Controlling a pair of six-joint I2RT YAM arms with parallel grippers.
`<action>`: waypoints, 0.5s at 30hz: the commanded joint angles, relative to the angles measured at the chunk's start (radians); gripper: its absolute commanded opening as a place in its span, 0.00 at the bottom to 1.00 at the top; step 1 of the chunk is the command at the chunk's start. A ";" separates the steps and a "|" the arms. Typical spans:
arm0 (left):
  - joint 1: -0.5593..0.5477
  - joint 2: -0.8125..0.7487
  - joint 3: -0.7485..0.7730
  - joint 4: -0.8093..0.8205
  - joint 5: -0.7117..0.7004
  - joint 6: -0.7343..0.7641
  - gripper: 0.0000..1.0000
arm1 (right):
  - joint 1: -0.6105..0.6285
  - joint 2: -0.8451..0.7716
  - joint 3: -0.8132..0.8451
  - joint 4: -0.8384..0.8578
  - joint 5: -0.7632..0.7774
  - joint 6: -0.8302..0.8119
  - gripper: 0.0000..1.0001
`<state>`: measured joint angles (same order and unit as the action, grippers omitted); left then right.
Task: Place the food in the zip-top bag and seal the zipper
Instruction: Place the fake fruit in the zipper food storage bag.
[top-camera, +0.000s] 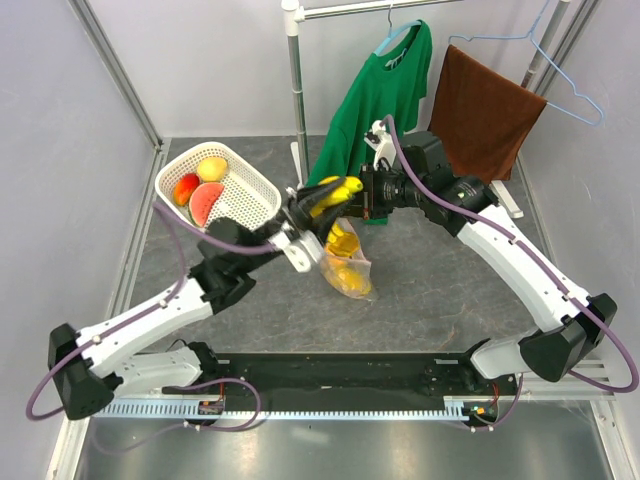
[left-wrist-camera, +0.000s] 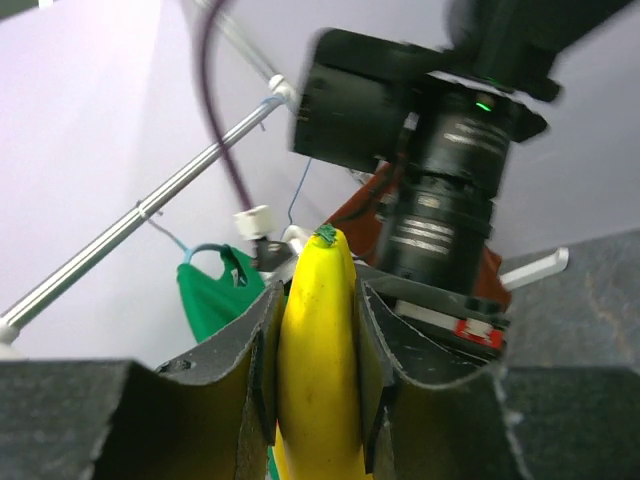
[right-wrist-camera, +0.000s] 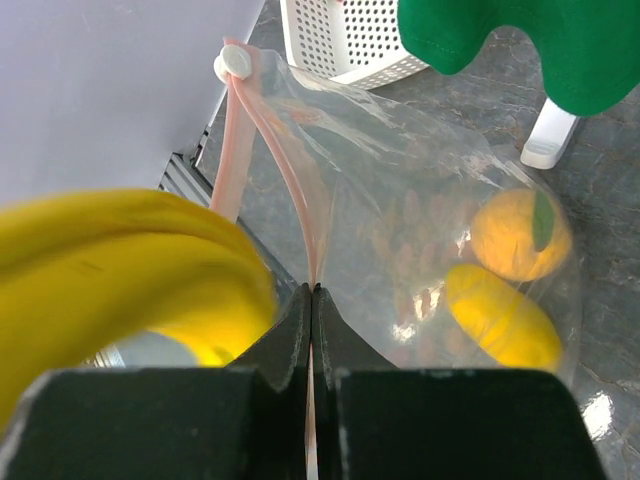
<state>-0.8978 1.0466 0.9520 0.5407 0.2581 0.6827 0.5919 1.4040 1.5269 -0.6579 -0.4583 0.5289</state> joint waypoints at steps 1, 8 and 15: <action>-0.050 0.026 -0.076 0.280 -0.010 0.357 0.02 | -0.004 -0.023 -0.017 0.034 -0.036 0.022 0.00; -0.050 -0.017 -0.168 0.321 0.016 0.394 0.02 | -0.041 -0.036 -0.025 0.035 -0.085 0.049 0.00; -0.050 -0.077 -0.237 0.196 0.073 0.380 0.08 | -0.072 -0.030 -0.030 0.090 -0.166 0.101 0.00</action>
<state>-0.9485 1.0054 0.7383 0.7353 0.2756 0.9943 0.5274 1.3998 1.4994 -0.6380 -0.5499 0.5861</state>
